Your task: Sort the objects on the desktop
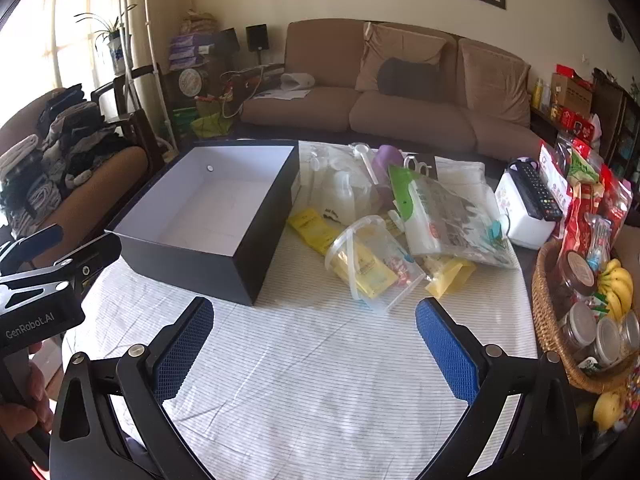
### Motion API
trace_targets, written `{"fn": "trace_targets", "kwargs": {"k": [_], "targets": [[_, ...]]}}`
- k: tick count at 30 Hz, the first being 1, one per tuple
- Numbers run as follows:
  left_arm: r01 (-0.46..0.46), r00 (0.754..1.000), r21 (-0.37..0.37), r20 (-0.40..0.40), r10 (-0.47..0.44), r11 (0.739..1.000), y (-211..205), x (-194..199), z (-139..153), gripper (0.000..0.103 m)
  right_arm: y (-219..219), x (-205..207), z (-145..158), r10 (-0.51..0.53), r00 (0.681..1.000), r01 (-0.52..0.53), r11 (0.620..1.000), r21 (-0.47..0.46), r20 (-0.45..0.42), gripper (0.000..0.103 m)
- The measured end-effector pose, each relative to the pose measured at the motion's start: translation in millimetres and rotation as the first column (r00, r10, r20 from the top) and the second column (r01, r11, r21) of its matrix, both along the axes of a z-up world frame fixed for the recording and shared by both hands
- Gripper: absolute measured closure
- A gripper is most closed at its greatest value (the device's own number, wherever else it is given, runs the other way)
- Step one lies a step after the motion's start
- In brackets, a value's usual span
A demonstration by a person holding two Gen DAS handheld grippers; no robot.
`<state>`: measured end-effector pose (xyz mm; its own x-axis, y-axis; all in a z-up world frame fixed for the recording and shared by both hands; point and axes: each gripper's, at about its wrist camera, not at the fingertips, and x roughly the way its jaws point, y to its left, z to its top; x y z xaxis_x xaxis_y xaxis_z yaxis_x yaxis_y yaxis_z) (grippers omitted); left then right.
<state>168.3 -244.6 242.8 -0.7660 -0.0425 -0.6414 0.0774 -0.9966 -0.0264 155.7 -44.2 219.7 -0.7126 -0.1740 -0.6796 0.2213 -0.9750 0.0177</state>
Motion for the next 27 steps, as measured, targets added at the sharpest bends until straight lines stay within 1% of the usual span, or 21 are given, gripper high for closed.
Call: {"fn": "trace_targets", "kwargs": {"k": [5,8,12,17,20,23,27], "targets": [[-0.006,1.000,-0.003,-0.005,0.006,1.000,-8,1,-1,0.000,-4,0,-3,-0.002,1.000,0.002,1.000,0.010,-0.004,0.000],[-0.002,1.000,-0.002,0.004,0.002,1.000,-8,-2,-8,0.000,0,-5,-8,-0.027,1.000,0.028,0.999,0.041,-0.006,0.000],[0.007,1.000,0.002,0.016,-0.007,1.000,-4,-10,-19,0.000,17,-10,-14,-0.060,0.998,0.060,0.998,0.025,0.003,0.000],[0.037,0.999,0.029,0.032,-0.038,0.999,8,-24,-37,0.000,43,-26,-22,-0.104,0.994,0.104,0.994,0.014,0.013,0.000],[0.066,0.997,0.034,0.028,-0.067,0.997,18,-34,-46,0.000,67,-37,-27,-0.148,0.989,0.149,0.989,-0.023,0.031,0.000],[0.101,0.995,0.044,0.008,-0.102,0.994,27,-46,-55,0.000,95,-53,-34,-0.177,0.981,0.185,0.977,-0.107,0.080,0.000],[0.170,0.985,0.098,-0.017,-0.170,0.981,39,-65,-70,0.000,116,-79,-42,-0.200,0.968,0.225,0.959,-0.172,0.153,0.000]]}}
